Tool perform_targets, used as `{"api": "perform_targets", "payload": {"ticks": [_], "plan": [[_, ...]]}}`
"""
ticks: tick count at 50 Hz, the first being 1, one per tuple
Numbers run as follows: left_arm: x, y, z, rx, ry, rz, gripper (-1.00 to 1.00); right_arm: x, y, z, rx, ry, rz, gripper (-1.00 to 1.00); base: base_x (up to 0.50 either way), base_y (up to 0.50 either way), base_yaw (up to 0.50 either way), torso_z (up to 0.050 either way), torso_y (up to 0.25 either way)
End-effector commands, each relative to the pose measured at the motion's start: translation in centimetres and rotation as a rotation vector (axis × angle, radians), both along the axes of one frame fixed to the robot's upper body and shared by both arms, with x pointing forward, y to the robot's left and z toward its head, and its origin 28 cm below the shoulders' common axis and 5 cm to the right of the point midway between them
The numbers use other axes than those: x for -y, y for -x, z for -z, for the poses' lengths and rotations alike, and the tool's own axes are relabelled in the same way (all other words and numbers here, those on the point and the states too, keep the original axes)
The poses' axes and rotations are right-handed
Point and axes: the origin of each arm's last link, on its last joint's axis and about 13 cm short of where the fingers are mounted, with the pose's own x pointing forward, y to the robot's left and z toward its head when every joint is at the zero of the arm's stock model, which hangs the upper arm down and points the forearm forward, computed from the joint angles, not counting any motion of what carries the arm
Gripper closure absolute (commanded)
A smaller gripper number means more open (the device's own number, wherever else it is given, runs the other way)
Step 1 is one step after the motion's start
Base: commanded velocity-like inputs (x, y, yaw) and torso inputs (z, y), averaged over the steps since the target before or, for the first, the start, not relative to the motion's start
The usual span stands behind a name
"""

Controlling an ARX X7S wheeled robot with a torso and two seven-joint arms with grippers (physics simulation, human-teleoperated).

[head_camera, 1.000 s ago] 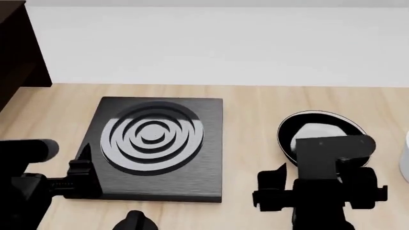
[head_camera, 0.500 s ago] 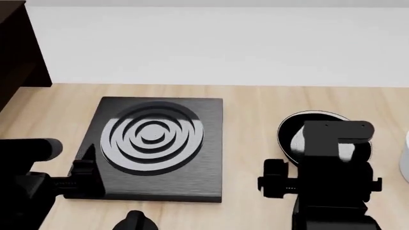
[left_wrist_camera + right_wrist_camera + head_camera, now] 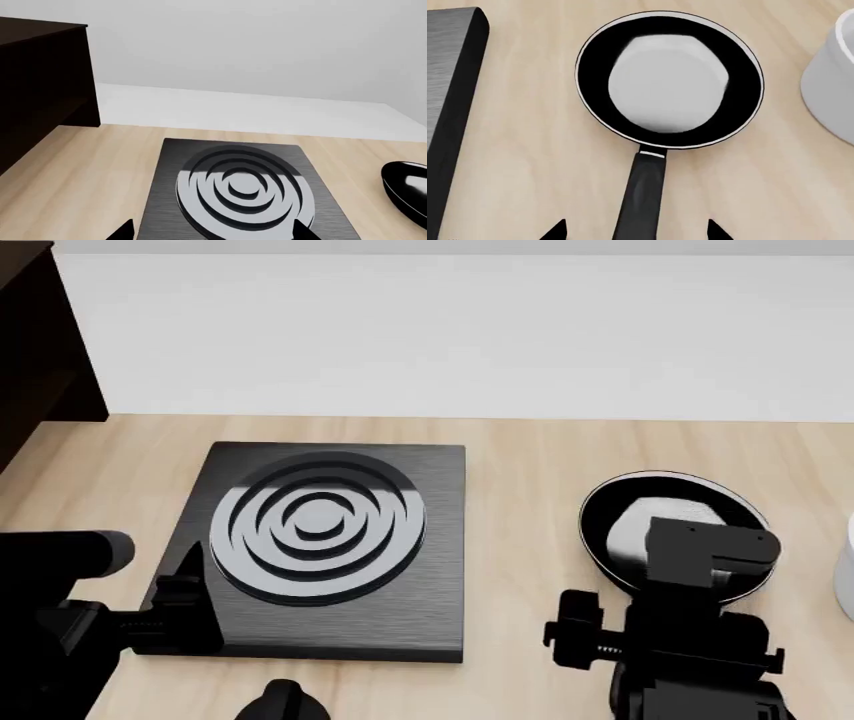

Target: Put the frying pan on the cabinet shelf.

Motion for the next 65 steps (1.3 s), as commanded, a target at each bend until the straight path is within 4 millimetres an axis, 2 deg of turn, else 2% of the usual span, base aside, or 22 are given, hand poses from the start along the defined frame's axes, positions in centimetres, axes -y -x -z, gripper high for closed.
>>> {"api": "perform_targets", "payload": {"ticks": [1,13,28,29,44,65], "plan": [[-0.1,-0.1,-0.3,0.02,0.009,0.001,-1.0,-0.1,-0.3,1.9,-0.032,-0.059,0.019,-1.0,0.0,0.0,-0.01,0.0,0.0],[0.0,-0.1,-0.1,0.017,0.005,-0.001,-1.0,-0.2,-0.6,3.1,-0.066,-0.078,0.027,-1.0,0.0,0.0,-0.01,0.0,0.0],[0.0,-0.1,-0.3,0.015,0.002,-0.001,-1.0,-0.2,-0.5,3.0,-0.051,-0.125,0.055,-1.0,0.0,0.0,-0.01,0.0,0.0],[0.0,-0.1,-0.2,0.015,0.002,-0.002,-1.0,-0.1,-0.4,2.9,-0.045,-0.131,0.064,1.0,0.0,0.0,0.0,0.0,0.0],[0.0,-0.1,-0.2,0.012,0.001,0.0,-1.0,-0.2,0.5,1.9,-0.008,-0.043,0.019,1.0,0.0,0.0,-0.01,0.0,0.0],[0.2,-0.2,0.1,0.009,-0.001,0.007,-1.0,-0.3,5.0,-5.1,0.231,0.147,-0.068,1.0,0.0,0.0,0.0,0.0,0.0]]}}
